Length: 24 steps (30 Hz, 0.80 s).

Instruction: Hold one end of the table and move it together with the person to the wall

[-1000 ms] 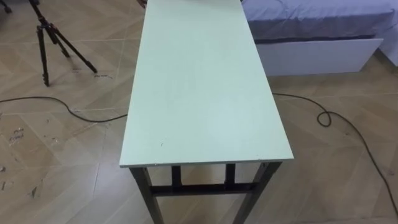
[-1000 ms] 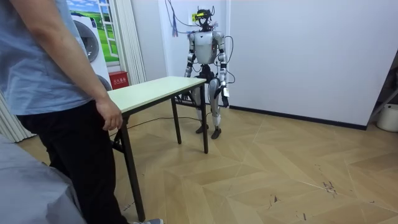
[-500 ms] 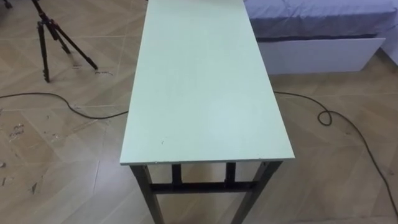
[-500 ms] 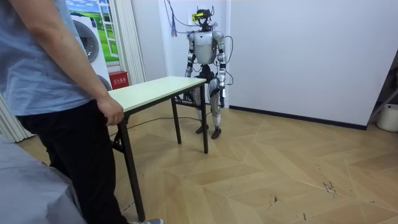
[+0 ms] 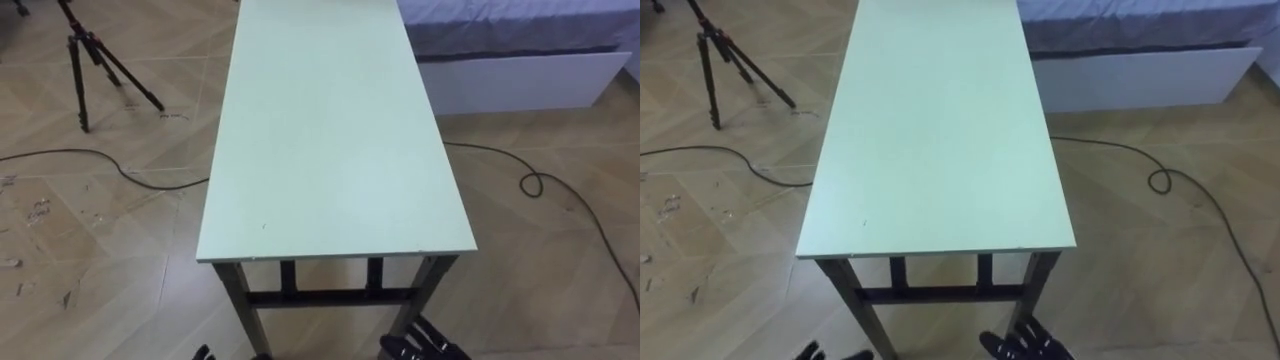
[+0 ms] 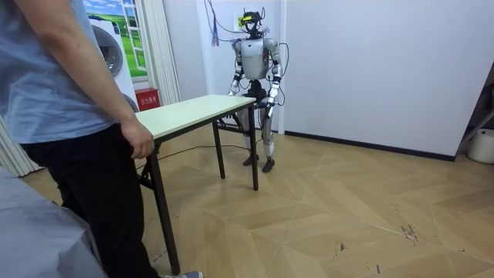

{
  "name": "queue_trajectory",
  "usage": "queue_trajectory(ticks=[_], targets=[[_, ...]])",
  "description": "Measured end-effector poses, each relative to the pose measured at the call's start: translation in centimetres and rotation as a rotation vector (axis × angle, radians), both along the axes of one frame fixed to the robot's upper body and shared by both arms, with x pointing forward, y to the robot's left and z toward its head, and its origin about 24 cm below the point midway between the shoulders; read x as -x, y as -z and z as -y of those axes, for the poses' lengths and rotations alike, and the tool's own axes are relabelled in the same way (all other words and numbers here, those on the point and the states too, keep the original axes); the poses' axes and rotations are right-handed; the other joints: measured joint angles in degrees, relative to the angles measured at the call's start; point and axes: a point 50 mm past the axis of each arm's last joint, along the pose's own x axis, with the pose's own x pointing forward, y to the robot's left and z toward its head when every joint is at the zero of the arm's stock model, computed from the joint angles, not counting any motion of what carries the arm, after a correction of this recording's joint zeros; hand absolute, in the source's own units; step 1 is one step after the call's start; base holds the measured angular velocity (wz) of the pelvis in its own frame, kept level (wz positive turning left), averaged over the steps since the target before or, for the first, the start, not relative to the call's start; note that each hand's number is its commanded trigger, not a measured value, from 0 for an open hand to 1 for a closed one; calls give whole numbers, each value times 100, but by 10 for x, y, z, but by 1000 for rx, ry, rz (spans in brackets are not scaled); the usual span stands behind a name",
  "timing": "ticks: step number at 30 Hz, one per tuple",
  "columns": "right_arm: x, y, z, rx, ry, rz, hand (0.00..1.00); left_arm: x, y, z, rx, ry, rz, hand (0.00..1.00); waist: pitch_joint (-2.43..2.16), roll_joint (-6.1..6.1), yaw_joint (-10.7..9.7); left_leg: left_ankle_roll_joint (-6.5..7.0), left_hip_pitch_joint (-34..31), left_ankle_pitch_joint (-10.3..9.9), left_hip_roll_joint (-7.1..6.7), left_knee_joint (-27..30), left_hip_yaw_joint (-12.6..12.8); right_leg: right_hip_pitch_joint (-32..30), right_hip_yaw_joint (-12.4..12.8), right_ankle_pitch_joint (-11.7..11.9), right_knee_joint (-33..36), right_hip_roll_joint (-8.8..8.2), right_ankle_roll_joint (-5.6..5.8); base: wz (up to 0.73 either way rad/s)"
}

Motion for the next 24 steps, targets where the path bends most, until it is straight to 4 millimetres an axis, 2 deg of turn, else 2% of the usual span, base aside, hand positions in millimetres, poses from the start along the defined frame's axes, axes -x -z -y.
queue_trajectory(ticks=[6,10,18,24], targets=[[-12,-21,-24,-109,-59,137,0,-15,-20,23,84,81,134,0,9,-11,-32,2,-34,-2,7,28,16,-42,13,0,58,-2,0,0],[-25,-39,-41,-233,-77,225,0,-27,-35,43,223,73,199,0,9,10,-76,1,-49,-3,7,17,22,-43,-16,0,64,3,0,0],[-37,-48,-44,-260,-94,276,0,-37,-50,53,279,105,256,0,11,61,-153,1,-36,-2,-12,38,27,-50,33,0,60,12,0,0],[-47,-53,-43,-273,-111,285,0,-50,-68,58,391,70,320,0,29,17,-157,4,-24,0,-2,30,11,-53,113,0,56,6,0,0]])
